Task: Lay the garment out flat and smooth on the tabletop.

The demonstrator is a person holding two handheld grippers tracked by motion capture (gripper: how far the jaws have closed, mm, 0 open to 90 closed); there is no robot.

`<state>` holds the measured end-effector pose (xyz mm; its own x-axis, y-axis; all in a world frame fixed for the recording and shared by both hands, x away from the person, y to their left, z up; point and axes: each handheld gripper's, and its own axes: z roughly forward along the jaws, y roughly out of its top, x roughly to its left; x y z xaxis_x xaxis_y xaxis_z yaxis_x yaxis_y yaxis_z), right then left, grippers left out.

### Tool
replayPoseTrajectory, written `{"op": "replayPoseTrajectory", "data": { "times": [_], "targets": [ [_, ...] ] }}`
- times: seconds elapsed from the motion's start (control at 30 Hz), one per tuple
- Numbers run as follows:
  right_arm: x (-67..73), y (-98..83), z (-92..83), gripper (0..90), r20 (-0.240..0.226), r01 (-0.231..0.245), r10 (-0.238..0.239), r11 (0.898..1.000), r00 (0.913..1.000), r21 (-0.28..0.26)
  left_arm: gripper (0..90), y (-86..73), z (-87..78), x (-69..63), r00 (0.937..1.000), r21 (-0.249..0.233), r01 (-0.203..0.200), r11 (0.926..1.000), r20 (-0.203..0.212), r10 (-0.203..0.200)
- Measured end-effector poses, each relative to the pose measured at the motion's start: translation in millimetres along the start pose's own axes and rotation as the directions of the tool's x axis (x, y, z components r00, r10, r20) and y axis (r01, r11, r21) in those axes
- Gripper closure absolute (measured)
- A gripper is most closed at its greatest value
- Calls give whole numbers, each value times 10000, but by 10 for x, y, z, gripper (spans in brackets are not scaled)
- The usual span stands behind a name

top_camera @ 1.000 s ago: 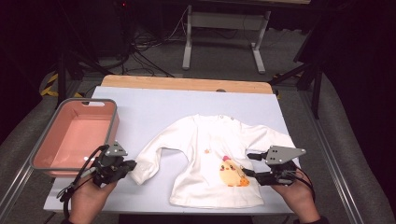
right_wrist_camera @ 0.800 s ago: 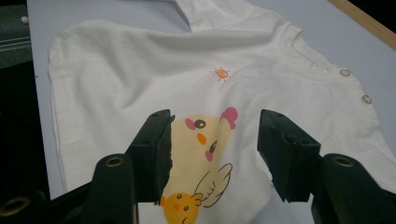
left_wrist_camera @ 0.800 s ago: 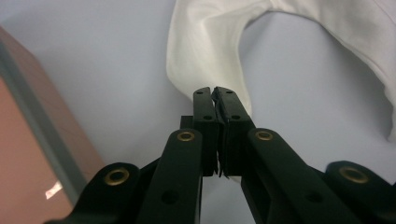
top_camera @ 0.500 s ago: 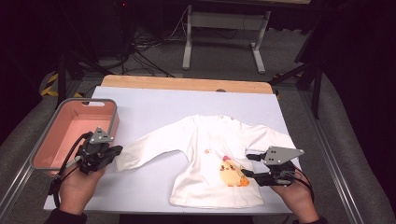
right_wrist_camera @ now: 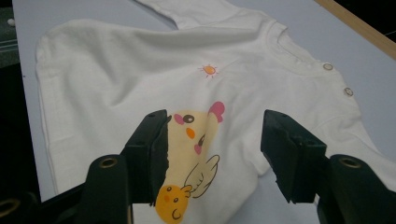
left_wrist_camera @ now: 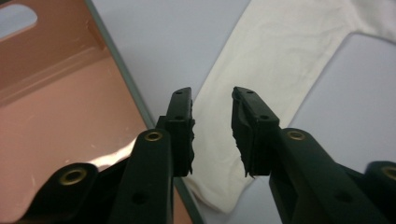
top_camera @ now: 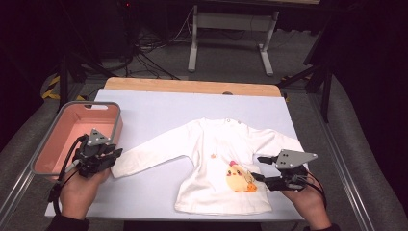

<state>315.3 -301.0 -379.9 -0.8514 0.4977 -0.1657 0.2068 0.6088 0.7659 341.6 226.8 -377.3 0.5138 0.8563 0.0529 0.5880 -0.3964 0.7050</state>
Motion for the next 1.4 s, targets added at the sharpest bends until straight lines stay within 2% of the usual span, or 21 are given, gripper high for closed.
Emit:
{"op": "replayPoseTrajectory", "data": {
  "times": [0.13,0.27,0.43,0.63,0.77,0.87,1.1,1.4],
  "targets": [
    [-30,4,-12,405,147,-111,112,9999,9998,-49,586,82,-12,-79,9970,-683,-75,9976,770,128],
    [-95,7,-26,399,374,-248,253,9996,9990,-137,503,194,31,-195,9926,-1174,-336,9925,1123,469],
    [-212,-9,-52,399,500,-644,658,9975,9966,-294,447,362,161,-295,9817,-1661,-383,9854,1776,681],
    [-374,-30,-65,408,780,-974,995,9948,9920,-297,404,549,344,-407,9704,-2014,-650,9773,2156,1090],
    [-467,-26,-33,424,887,-1156,1177,9929,9891,-288,393,661,493,-456,9610,-1843,-657,9807,2530,1120],
    [-536,-21,17,429,979,-1261,1283,9916,9869,-281,390,748,630,-477,9566,-1644,-692,9840,2690,1122],
    [-672,-31,128,428,1057,-1569,1593,9871,9815,-311,368,862,849,-491,9554,-1547,-917,9837,2648,1307],
    [-841,-65,295,426,1327,-2211,2234,9747,9657,-321,333,915,1096,-482,9548,-1031,-530,9933,2860,806]
  ]
}}
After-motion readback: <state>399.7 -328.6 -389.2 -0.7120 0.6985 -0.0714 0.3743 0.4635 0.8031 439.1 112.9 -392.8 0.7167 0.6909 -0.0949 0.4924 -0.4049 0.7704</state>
